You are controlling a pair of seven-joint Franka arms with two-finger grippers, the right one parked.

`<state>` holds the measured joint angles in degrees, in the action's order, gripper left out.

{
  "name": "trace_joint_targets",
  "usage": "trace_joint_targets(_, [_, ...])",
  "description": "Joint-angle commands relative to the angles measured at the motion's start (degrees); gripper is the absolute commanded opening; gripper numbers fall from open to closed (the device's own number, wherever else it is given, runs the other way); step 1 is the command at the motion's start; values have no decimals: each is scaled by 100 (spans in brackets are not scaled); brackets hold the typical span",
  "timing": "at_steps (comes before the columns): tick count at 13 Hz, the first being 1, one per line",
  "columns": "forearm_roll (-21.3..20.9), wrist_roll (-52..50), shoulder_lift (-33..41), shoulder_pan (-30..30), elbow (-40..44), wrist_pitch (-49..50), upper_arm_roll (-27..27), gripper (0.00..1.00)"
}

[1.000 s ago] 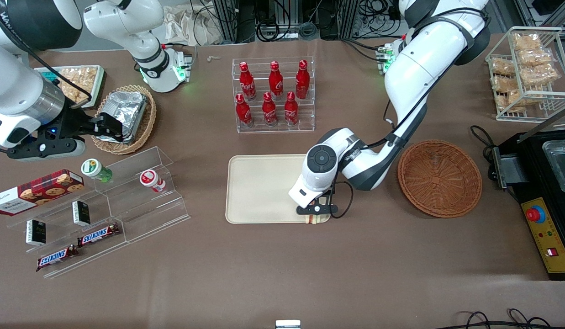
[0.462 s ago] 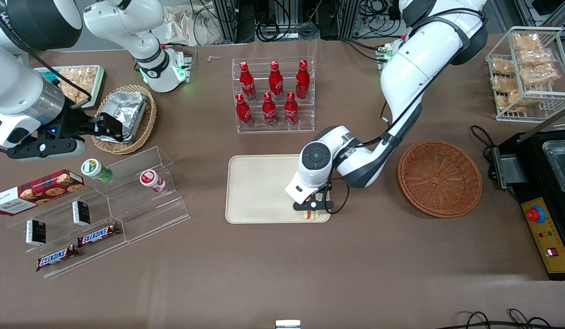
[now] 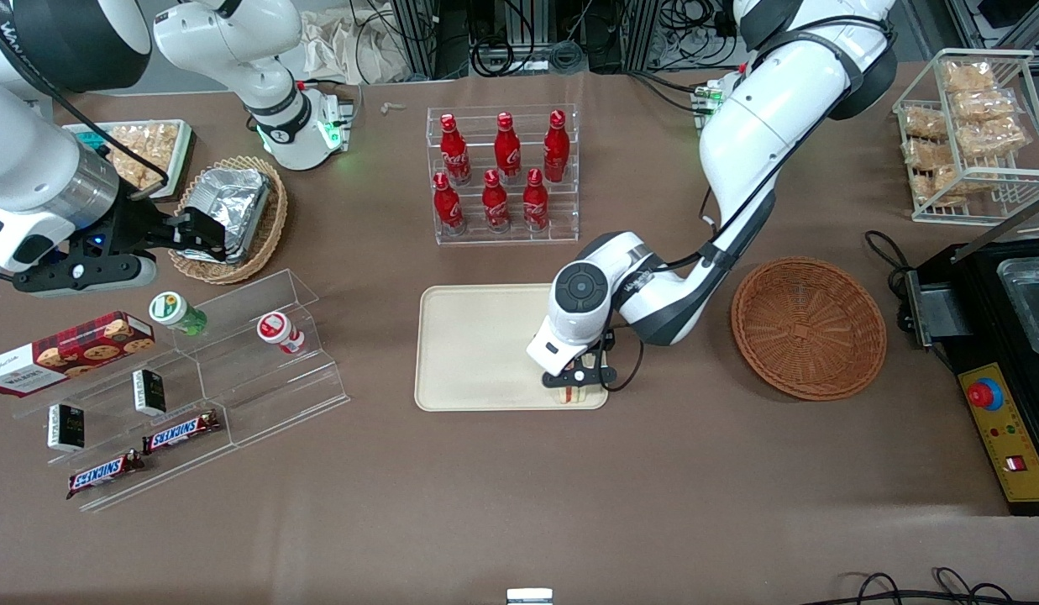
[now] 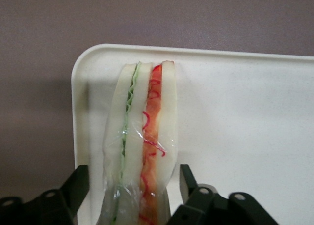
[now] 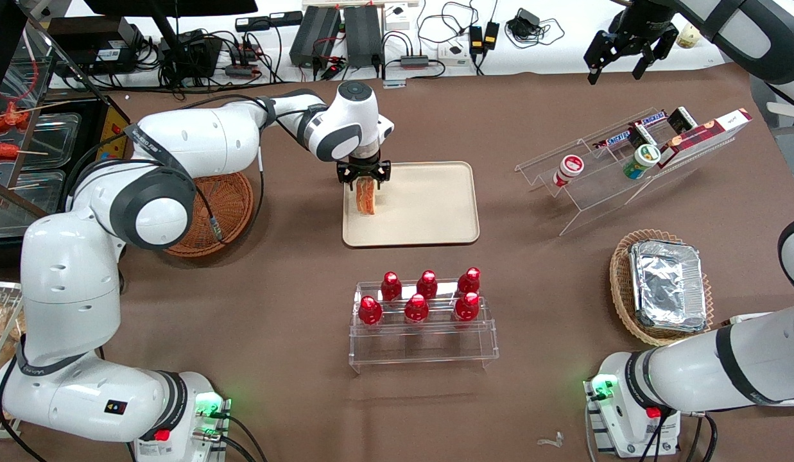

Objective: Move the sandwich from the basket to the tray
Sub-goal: 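Raise the left gripper and withdraw it back over the basket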

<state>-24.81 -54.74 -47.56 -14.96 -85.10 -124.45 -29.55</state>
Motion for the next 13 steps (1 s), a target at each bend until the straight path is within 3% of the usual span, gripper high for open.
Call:
trace_joint_targets(1, [-111, -134, 212, 54, 2, 96, 20, 100])
trace_joint_targets(8, [-24, 718, 1511, 941, 11, 1141, 2, 100])
trace_joint_targets(13, [29, 1164, 2434, 1942, -16, 1651, -15, 100])
